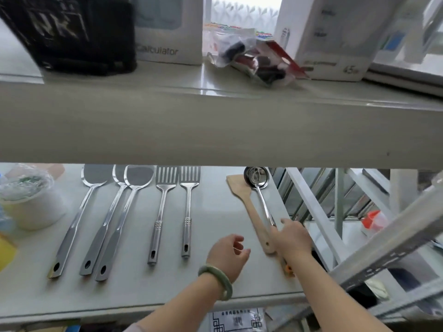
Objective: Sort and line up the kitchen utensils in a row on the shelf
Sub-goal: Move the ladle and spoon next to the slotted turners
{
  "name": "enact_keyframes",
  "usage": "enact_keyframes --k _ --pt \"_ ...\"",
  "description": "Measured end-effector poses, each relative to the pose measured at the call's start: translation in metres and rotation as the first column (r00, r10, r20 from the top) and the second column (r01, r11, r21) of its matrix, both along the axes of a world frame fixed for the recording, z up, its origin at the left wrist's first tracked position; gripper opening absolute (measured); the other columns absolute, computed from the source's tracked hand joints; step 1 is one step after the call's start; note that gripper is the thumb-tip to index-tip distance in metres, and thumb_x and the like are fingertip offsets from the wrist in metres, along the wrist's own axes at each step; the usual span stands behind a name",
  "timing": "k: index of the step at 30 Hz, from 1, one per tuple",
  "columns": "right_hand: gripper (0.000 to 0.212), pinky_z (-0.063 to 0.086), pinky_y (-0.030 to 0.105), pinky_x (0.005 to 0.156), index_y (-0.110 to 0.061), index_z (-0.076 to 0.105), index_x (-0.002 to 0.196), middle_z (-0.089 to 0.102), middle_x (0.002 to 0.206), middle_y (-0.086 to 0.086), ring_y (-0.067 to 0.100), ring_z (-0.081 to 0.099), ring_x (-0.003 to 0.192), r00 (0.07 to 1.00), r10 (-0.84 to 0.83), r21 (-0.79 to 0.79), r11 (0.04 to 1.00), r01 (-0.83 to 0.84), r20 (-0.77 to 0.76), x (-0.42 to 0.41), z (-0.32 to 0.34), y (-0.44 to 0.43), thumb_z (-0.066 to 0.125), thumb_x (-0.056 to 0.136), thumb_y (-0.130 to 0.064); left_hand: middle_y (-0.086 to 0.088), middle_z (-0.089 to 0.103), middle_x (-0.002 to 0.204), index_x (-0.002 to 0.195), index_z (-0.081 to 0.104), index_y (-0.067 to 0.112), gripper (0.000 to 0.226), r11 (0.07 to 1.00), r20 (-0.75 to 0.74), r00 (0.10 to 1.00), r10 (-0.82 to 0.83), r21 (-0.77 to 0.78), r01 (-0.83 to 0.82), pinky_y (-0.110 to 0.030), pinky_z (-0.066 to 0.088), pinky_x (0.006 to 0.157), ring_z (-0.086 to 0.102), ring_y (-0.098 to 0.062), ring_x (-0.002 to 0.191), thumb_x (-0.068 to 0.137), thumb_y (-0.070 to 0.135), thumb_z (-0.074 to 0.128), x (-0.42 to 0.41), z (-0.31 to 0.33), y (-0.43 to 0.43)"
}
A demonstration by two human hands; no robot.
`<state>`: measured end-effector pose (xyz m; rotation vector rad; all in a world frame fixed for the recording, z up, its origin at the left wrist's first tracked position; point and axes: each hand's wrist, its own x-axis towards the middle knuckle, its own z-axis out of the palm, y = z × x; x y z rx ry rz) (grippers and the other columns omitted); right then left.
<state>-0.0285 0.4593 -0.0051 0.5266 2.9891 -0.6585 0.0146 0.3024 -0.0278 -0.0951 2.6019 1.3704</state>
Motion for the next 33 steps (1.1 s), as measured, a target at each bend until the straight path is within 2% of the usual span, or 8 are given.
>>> enact_keyframes --k 3,6,12,19,23,26,30,33 --pt "0.034 0.049 0.037 0.084 0.0 0.065 0.102 0.069 0.106 0.018 0.033 0.061 0.101 0.999 0.044 -0.208 0.977 -0.037 0.027 0.008 0.001 0.008 0.053 0.089 -0.028 0.0 0.07 0.108 0.121 0.059 0.016 0.041 0.994 0.148 0.988 -0.043 0.109 0.027 -0.031 0.052 0.093 0.067 -0.017 0.095 0.085 0.036 0.06 0.001 -0.003 0.035" --pt "0.029 0.048 0.035 0.085 -0.001 0.067 0.1 0.07 0.106 0.017 0.033 0.061 0.101 0.998 0.044 -0.311 0.95 -0.029 0.041 0.004 0.0 0.012 0.056 0.087 -0.024 -0.002 0.068 0.116 0.125 0.055 0.017 0.043 0.996 0.176 0.983 -0.06 0.082 0.046 -0.032 0.05 0.096 0.065 -0.018 0.103 0.087 0.036 0.057 -0.003 0.0 0.057" --pt "0.02 0.05 0.032 0.074 -0.009 0.07 0.084 0.071 0.084 0.01 0.026 0.063 0.081 0.989 0.096 -0.325 0.944 -0.055 0.111 -0.002 -0.008 0.015 0.057 0.08 -0.023 -0.008 0.072 0.105 0.112 0.062 0.016 0.031 0.984 0.222 0.972 0.075 0.143 -0.109 -0.04 0.055 0.089 0.069 -0.023 0.095 0.091 0.032 0.048 -0.018 0.001 0.066" --pt "0.034 0.034 0.026 0.051 -0.007 0.059 0.06 0.054 0.056 0.009 0.019 0.047 0.055 0.992 0.034 -0.432 0.902 0.022 0.122 -0.014 -0.018 0.021 0.065 0.081 -0.033 -0.002 0.069 0.093 0.099 0.058 0.016 0.033 0.975 0.115 0.993 -0.026 -0.216 0.05 -0.032 0.054 0.08 0.065 -0.021 0.088 0.077 0.041 0.063 -0.007 0.009 0.078" --pt "0.03 0.039 0.029 0.055 -0.01 0.058 0.056 0.051 0.052 0.007 0.019 0.045 0.052 0.969 -0.121 -0.678 0.696 0.236 0.213 -0.019 -0.028 0.025 0.071 0.079 -0.025 -0.004 0.069 0.096 0.101 0.056 0.016 0.036 0.976 0.136 0.991 0.012 -0.216 0.018 -0.032 0.055 0.079 0.065 -0.022 0.089 0.072 0.035 0.065 -0.008 0.008 0.083" --pt "0.026 0.039 0.025 0.049 -0.006 0.061 0.06 0.057 0.056 0.006 0.015 0.049 0.05 0.936 -0.238 -0.82 0.457 0.344 0.26 -0.02 -0.03 0.029 0.066 0.084 -0.015 0.0 0.069 0.076 0.074 0.058 0.023 0.018 0.996 0.09 0.996 0.018 -0.089 -0.01 -0.032 0.058 0.07 0.065 -0.018 0.071 0.071 0.041 0.06 -0.008 0.01 0.086" --pt "0.023 0.035 0.018 0.039 -0.009 0.064 0.068 0.054 0.061 0.002 0.01 0.045 0.054 0.935 -0.257 -0.904 0.29 0.314 0.243 -0.017 -0.025 0.024 0.06 0.089 -0.017 0.001 0.069 0.072 0.079 0.062 0.019 0.024 0.998 0.016 0.998 0.067 0.006 -0.067 -0.032 0.06 0.067 0.066 -0.015 0.066 0.073 0.042 0.061 -0.002 0.01 0.085" --pt "0.02 0.029 0.018 0.048 -0.009 0.069 0.089 0.04 0.062 -0.001 0.009 0.033 0.055 0.951 -0.252 -0.95 0.208 0.235 0.18 -0.016 -0.019 0.016 0.051 0.094 -0.017 0.006 0.06 0.069 0.081 0.057 0.018 0.018 0.992 -0.085 0.989 0.124 0.009 -0.123 -0.021 0.051 0.061 0.058 -0.014 0.065 0.076 0.035 0.063 -0.002 0.014 0.072"
